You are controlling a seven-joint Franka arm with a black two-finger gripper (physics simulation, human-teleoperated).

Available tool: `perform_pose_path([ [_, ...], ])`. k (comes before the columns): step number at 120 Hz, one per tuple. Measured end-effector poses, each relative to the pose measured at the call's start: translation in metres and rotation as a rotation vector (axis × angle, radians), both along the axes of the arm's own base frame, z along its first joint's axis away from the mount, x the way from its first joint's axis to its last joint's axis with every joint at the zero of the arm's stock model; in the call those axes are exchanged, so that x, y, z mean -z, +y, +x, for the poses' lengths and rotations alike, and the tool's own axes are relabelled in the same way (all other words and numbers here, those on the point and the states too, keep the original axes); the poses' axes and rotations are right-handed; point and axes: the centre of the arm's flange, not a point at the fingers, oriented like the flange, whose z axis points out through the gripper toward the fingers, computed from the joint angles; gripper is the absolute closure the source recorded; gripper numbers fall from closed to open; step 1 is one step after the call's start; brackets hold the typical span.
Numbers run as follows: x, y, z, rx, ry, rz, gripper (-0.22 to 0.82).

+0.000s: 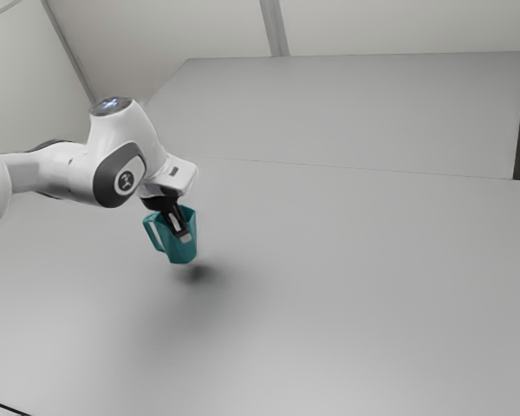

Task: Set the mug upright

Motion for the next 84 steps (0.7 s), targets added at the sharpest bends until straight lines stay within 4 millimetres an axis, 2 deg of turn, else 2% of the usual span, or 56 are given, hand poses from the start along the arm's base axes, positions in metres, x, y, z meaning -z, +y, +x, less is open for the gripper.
perform_pose_path([
  [7,0.001,0.025,-0.009,-0.062,-0.021,0.014,0.79],
  [14,0.000,0.030,-0.015,-0.087,-0.041,0.023,0.79],
  [39,-0.007,0.014,-0.013,-0.108,-0.114,0.055,0.79],
  [62,0.009,-0.003,0.000,-0.136,-0.141,0.043,0.79],
  [84,0.014,-0.015,0.003,-0.173,-0.182,0.013,0.79],
])
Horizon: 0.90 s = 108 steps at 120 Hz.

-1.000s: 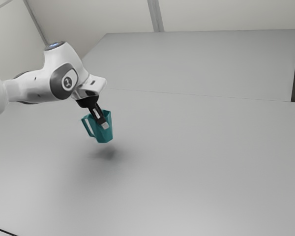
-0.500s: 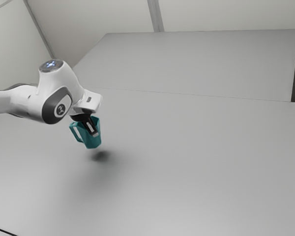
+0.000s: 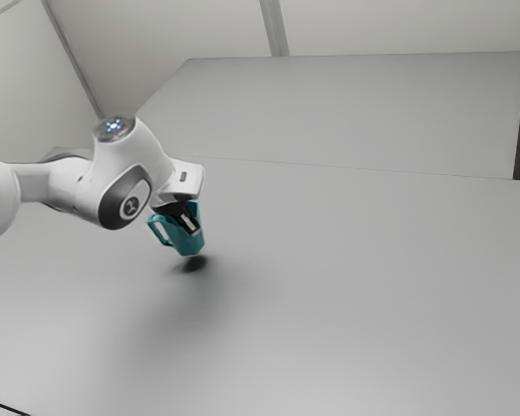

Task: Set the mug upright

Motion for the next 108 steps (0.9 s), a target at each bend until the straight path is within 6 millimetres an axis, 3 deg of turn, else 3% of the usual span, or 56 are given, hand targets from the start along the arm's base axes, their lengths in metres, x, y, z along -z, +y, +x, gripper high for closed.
perform_pose_path([
  [23,0.005,-0.029,-0.006,-0.002,-0.004,-0.023,0.79],
  [58,0.026,-0.019,-0.019,-0.138,0.088,-0.087,0.79],
  [100,0.035,-0.022,-0.024,-0.189,0.122,-0.103,0.78],
  [108,0.035,-0.024,-0.024,-0.191,0.123,-0.104,0.74],
])
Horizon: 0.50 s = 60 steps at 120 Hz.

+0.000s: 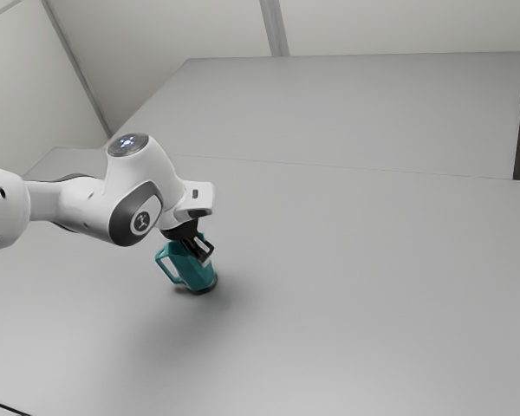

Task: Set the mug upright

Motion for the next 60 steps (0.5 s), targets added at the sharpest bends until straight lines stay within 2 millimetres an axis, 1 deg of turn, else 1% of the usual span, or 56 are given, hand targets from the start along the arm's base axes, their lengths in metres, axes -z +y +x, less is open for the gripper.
perform_pose_path([
  [26,-0.0001,-0.0058,-0.0005,0.003,-0.001,-0.004,0.59],
  [41,0.0000,-0.0055,-0.0006,0.000,0.000,-0.003,0.50],
  [60,-0.0017,-0.0055,-0.0003,0.001,-0.002,-0.001,0.40],
])
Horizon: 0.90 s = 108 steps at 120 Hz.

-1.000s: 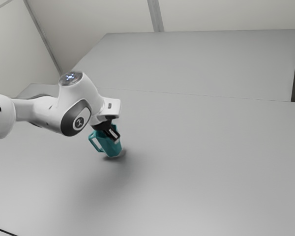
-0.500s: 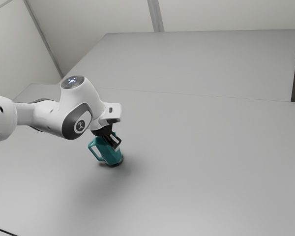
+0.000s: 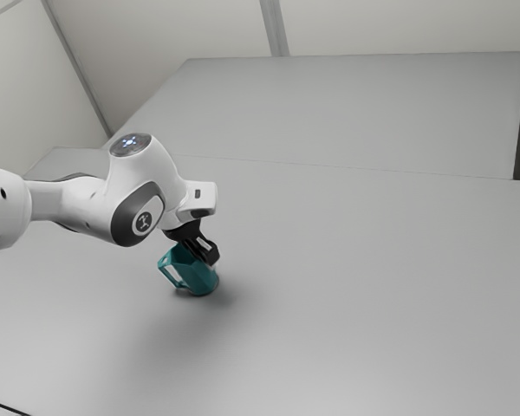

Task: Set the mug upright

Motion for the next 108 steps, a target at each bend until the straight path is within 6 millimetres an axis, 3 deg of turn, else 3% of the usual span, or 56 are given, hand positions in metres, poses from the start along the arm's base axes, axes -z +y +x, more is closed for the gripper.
perform_pose_path([
  [20,-0.006,-0.003,0.001,0.007,-0.011,0.002,0.34],
  [36,-0.025,-0.012,0.006,0.021,-0.040,0.000,0.31],
  [56,-0.063,-0.010,0.025,0.004,-0.067,-0.003,0.27],
  [94,-0.164,0.011,0.079,-0.114,0.017,-0.016,0.07],
  [108,-0.174,0.024,0.074,-0.175,0.118,-0.013,0.04],
])
